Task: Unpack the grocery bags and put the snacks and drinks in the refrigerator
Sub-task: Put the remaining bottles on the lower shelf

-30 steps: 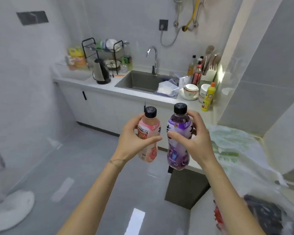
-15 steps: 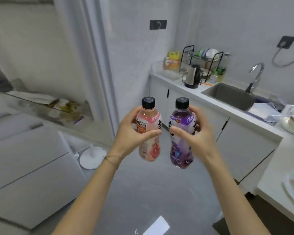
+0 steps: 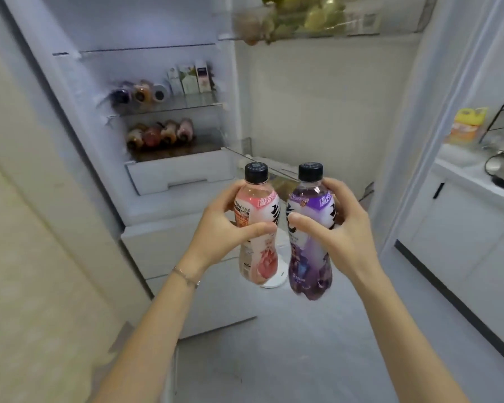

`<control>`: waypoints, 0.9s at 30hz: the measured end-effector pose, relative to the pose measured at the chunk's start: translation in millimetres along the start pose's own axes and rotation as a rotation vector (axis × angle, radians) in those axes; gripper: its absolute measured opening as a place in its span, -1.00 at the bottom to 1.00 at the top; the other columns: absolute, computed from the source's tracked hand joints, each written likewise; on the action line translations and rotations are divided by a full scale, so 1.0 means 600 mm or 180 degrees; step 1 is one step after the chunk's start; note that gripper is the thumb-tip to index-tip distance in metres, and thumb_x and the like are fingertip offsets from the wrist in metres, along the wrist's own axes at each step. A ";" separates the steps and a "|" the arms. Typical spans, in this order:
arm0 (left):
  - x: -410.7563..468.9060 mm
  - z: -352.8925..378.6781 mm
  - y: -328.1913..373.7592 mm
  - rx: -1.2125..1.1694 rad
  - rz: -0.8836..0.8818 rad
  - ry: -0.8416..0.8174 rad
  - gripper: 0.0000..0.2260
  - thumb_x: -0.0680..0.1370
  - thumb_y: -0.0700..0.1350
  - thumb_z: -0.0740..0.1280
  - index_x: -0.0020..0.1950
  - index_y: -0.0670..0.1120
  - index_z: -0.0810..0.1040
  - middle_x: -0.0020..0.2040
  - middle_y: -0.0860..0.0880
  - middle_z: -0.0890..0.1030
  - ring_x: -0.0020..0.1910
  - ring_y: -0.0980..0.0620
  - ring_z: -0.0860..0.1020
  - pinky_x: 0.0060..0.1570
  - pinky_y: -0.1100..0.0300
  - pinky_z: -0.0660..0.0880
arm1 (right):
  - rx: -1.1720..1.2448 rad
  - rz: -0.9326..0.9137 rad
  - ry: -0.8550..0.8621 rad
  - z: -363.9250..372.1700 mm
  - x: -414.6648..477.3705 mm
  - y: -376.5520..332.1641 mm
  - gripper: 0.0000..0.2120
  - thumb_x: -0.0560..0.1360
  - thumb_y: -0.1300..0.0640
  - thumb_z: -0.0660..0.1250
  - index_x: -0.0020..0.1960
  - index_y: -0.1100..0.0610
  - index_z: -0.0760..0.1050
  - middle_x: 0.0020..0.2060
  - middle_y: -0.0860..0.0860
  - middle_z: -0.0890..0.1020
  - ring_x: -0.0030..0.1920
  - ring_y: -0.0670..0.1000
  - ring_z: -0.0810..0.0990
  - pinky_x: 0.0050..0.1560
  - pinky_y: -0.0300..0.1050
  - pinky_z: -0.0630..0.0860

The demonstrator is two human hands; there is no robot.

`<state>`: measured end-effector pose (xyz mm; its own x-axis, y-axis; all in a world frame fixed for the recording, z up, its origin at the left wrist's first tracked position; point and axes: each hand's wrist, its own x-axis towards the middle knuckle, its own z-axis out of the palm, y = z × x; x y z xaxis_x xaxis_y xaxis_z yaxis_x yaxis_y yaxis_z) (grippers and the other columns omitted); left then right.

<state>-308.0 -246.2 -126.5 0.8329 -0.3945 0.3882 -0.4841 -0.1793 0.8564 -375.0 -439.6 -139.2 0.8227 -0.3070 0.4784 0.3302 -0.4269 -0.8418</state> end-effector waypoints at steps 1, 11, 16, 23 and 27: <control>0.002 -0.024 -0.008 0.0057 -0.0008 0.0078 -0.46 0.22 0.13 0.60 0.12 0.32 0.47 0.03 0.27 0.61 0.03 0.22 0.57 -0.11 0.35 0.53 | 0.0023 0.0002 -0.0050 0.026 0.012 -0.005 -0.35 0.24 -0.26 0.53 0.26 -0.15 0.43 0.13 -0.19 0.61 0.15 -0.08 0.60 0.16 0.09 0.55; 0.070 -0.164 -0.092 0.0133 -0.0160 0.0806 -0.54 0.35 -0.05 0.55 0.19 0.02 0.48 0.04 0.15 0.61 -0.02 0.24 0.58 -0.12 0.40 0.52 | 0.0122 -0.0228 -0.0490 0.212 0.148 -0.019 -0.40 0.28 -0.24 0.52 0.24 -0.22 0.37 0.09 -0.22 0.58 0.03 -0.20 0.59 0.00 -0.24 0.55; 0.138 -0.204 -0.130 0.0210 -0.0164 0.1003 -0.51 0.35 -0.08 0.56 0.20 0.11 0.45 0.07 0.16 0.59 0.02 0.31 0.55 -0.10 0.37 0.52 | 0.0243 -0.0277 -0.0564 0.275 0.223 0.006 -0.43 0.28 -0.26 0.51 0.20 -0.34 0.32 0.10 -0.29 0.54 0.08 -0.20 0.57 0.03 -0.21 0.58; 0.230 -0.259 -0.194 0.0362 -0.0340 0.1216 -0.29 0.24 0.15 0.53 0.34 0.06 0.42 0.15 0.16 0.59 0.09 0.26 0.56 0.01 0.25 0.57 | 0.0319 -0.0262 -0.0654 0.348 0.326 0.038 -0.38 0.33 -0.18 0.50 0.30 -0.22 0.32 0.08 -0.31 0.51 0.11 -0.19 0.54 0.08 -0.23 0.52; 0.268 -0.288 -0.236 0.0348 -0.0321 0.1279 -0.35 0.29 0.06 0.56 0.34 0.06 0.43 0.15 0.16 0.59 0.10 0.24 0.56 0.03 0.26 0.56 | 0.0361 -0.0259 -0.0705 0.396 0.368 0.051 -0.43 0.35 -0.14 0.50 0.27 -0.21 0.33 0.06 -0.30 0.52 0.10 -0.22 0.54 0.01 -0.37 0.45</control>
<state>-59.4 -128.5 -126.5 0.9054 0.0085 0.4245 -0.4023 -0.3021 0.8642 -73.5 -318.4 -118.6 0.8685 -0.0763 0.4898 0.4390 -0.3405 -0.8314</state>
